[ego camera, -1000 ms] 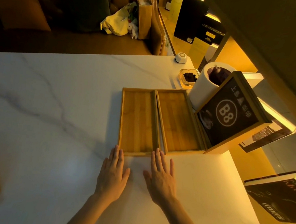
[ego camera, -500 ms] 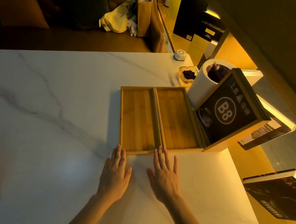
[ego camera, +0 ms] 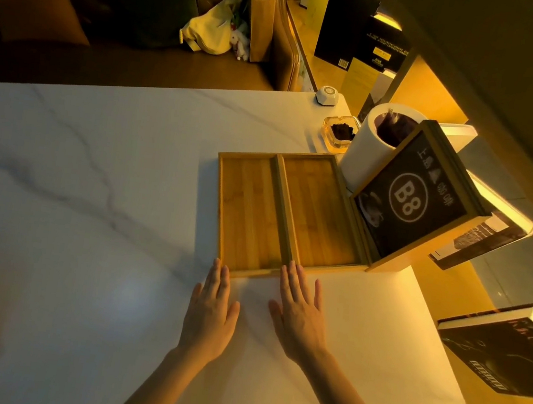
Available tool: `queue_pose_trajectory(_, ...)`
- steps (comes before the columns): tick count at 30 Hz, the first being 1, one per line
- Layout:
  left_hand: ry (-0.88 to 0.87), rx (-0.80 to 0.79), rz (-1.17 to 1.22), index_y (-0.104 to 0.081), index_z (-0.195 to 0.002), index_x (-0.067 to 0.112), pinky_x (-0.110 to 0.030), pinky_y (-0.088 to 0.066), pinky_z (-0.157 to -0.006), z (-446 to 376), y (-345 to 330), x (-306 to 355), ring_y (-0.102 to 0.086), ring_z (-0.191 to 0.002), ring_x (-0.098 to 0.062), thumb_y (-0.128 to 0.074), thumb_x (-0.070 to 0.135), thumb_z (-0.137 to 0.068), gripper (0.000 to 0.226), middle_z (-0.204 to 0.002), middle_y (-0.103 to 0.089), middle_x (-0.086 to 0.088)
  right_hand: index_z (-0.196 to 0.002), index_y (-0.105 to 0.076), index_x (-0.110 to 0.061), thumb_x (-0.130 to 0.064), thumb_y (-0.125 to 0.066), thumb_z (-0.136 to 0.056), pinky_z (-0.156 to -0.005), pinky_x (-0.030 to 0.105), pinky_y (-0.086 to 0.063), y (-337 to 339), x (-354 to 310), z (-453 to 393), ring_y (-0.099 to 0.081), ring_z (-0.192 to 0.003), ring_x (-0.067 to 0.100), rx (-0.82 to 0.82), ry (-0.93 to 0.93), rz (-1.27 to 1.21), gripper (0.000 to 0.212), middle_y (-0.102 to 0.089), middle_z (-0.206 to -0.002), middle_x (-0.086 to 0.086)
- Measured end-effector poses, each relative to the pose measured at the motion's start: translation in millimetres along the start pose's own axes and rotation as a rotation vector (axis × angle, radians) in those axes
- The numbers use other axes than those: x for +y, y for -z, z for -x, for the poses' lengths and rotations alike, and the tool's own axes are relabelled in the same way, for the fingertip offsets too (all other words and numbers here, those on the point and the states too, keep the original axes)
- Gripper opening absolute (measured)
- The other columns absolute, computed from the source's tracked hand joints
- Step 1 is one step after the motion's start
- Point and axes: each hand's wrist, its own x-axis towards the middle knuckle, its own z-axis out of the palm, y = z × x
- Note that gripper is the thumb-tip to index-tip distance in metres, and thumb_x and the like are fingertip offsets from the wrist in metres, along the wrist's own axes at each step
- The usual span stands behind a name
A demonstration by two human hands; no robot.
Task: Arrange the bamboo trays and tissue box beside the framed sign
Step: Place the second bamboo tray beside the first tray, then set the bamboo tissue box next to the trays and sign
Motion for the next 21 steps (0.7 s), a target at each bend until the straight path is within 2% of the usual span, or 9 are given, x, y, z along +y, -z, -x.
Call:
queue_pose_trajectory(2, -0.009, 0.005, -0.016, 0.001, -0.141, 0.012, -0.038, -0.022, -0.114, 0, -1, 0, -0.014, -0.142, -0.026, -0.033, 0.036, -0.092, 0.064, -0.155, 0.003, -0.009, -0.137, -0.032, -0.012, -0.045, -0.022, -0.092, -0.107, 0.034, 0.010, 0, 1, 1, -0.019, -0.134, 0.025, 0.007, 0.017, 0.007, 0.057, -0.021, -0.144, 0.005)
queue_pose_trajectory(5, -0.017, 0.005, -0.033, 0.001, -0.141, 0.011, -0.038, -0.019, -0.114, -1, -2, 1, -0.010, -0.142, -0.025, -0.033, 0.036, -0.092, 0.064, -0.155, 0.003, -0.010, -0.137, -0.031, -0.012, -0.042, -0.039, -0.086, -0.107, 0.034, 0.013, 1, 1, -1, -0.019, -0.135, 0.026, 0.006, 0.025, 0.021, 0.060, -0.020, -0.144, 0.005)
queue_pose_trajectory(7, -0.023, 0.023, -0.027, -0.002, -0.141, 0.010, -0.039, -0.021, -0.113, -4, -2, 2, -0.013, -0.142, -0.027, -0.035, 0.035, -0.092, 0.064, -0.155, 0.000, -0.012, -0.137, -0.031, -0.012, -0.043, -0.039, -0.086, -0.106, 0.034, 0.014, 1, 1, -3, -0.017, -0.135, 0.025, -0.008, 0.002, 0.008, 0.061, -0.023, -0.146, 0.006)
queue_pose_trajectory(10, -0.014, 0.025, -0.028, -0.002, -0.141, 0.012, -0.037, -0.021, -0.114, 4, 8, -9, -0.012, -0.142, -0.025, -0.033, 0.037, -0.092, 0.064, -0.155, 0.000, -0.010, -0.140, -0.022, -0.012, -0.042, -0.028, -0.088, -0.113, 0.037, 0.019, 12, -14, 0, -0.002, -0.137, 0.027, 0.030, 0.064, -0.024, 0.061, -0.019, -0.151, 0.008)
queue_pose_trajectory(13, -0.037, -0.030, 0.008, -0.006, -0.141, 0.014, -0.035, -0.021, -0.114, 1, 15, -9, -0.014, -0.142, -0.024, -0.032, 0.037, -0.093, 0.060, -0.155, -0.003, -0.008, -0.141, -0.021, -0.011, -0.039, -0.024, -0.093, -0.112, 0.043, 0.005, 25, -15, -3, -0.002, -0.140, 0.026, -0.003, 0.038, -0.064, 0.056, -0.017, -0.153, 0.010)
queue_pose_trajectory(15, -0.050, -0.061, 0.084, -0.015, -0.140, 0.012, -0.034, -0.022, -0.113, -2, 26, -7, -0.021, -0.140, -0.024, -0.035, 0.032, -0.093, 0.055, -0.155, -0.013, -0.007, -0.140, -0.026, -0.009, -0.034, -0.029, -0.096, -0.116, 0.042, -0.006, 39, -17, -8, -0.012, -0.142, 0.027, -0.052, -0.010, -0.057, 0.050, -0.023, -0.152, 0.011)
queue_pose_trajectory(16, -0.043, -0.061, 0.126, -0.024, -0.138, 0.010, -0.034, -0.026, -0.112, -2, 34, -8, -0.028, -0.137, -0.025, -0.037, 0.029, -0.093, 0.051, -0.152, -0.023, -0.009, -0.135, -0.035, -0.008, -0.032, -0.032, -0.096, -0.115, 0.041, -0.016, 47, -21, -10, -0.023, -0.139, 0.028, -0.057, -0.026, -0.064, 0.046, -0.034, -0.148, 0.012)
queue_pose_trajectory(19, -0.034, 0.012, 0.186, -0.056, -0.111, 0.008, -0.034, -0.046, -0.088, 3, 63, -16, -0.058, -0.107, -0.029, -0.041, 0.026, -0.092, 0.030, -0.115, -0.062, -0.016, -0.108, -0.060, -0.008, -0.025, -0.038, -0.096, -0.095, 0.037, -0.044, 67, -41, -19, -0.057, -0.108, 0.026, -0.035, 0.083, -0.014, 0.030, -0.065, -0.114, 0.010)
queue_pose_trajectory(21, -0.022, 0.069, 0.199, -0.062, -0.095, 0.008, -0.029, -0.045, -0.072, 10, 83, -24, -0.062, -0.089, -0.027, -0.042, 0.026, -0.091, 0.026, -0.094, -0.067, -0.013, -0.096, -0.063, -0.009, -0.022, -0.040, -0.095, -0.080, 0.033, -0.051, 78, -61, -25, -0.063, -0.090, 0.022, -0.066, 0.186, 0.057, 0.026, -0.068, -0.098, 0.008)
